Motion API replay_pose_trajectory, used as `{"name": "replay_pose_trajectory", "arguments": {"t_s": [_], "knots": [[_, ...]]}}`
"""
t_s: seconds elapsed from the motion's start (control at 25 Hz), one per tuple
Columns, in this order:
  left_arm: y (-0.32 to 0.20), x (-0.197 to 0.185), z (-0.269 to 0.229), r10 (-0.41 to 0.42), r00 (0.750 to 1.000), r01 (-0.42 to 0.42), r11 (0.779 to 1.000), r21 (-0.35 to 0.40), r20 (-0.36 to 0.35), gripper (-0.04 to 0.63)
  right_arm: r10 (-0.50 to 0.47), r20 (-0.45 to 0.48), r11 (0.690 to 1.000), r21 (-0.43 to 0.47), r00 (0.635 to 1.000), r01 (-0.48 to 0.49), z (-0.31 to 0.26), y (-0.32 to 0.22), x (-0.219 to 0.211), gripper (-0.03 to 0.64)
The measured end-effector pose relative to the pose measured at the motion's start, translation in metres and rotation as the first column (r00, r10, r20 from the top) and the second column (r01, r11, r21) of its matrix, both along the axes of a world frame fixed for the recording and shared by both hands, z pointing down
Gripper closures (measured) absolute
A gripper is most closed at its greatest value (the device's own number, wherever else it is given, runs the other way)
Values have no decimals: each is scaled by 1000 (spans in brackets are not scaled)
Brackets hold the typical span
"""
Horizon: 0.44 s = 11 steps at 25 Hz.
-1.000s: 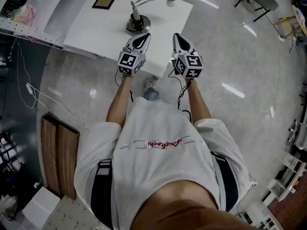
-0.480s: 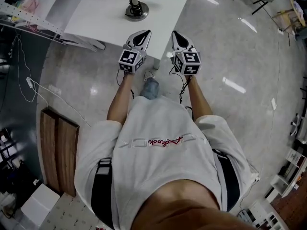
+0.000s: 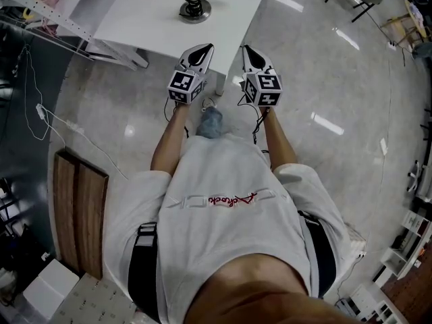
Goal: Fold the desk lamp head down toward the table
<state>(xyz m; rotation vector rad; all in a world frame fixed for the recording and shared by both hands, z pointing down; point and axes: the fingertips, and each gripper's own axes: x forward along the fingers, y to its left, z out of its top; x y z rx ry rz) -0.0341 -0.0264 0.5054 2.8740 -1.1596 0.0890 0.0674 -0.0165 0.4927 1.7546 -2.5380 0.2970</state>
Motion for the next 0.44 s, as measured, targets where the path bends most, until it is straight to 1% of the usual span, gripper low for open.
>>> {"name": "replay_pose_trajectory", "arguments": {"t_s": [0.44], "knots": [[14, 1, -8, 0, 1000, 0, 1000, 14, -6, 569, 8, -10, 1000, 14, 1000, -8, -7, 14, 2, 606]]}}
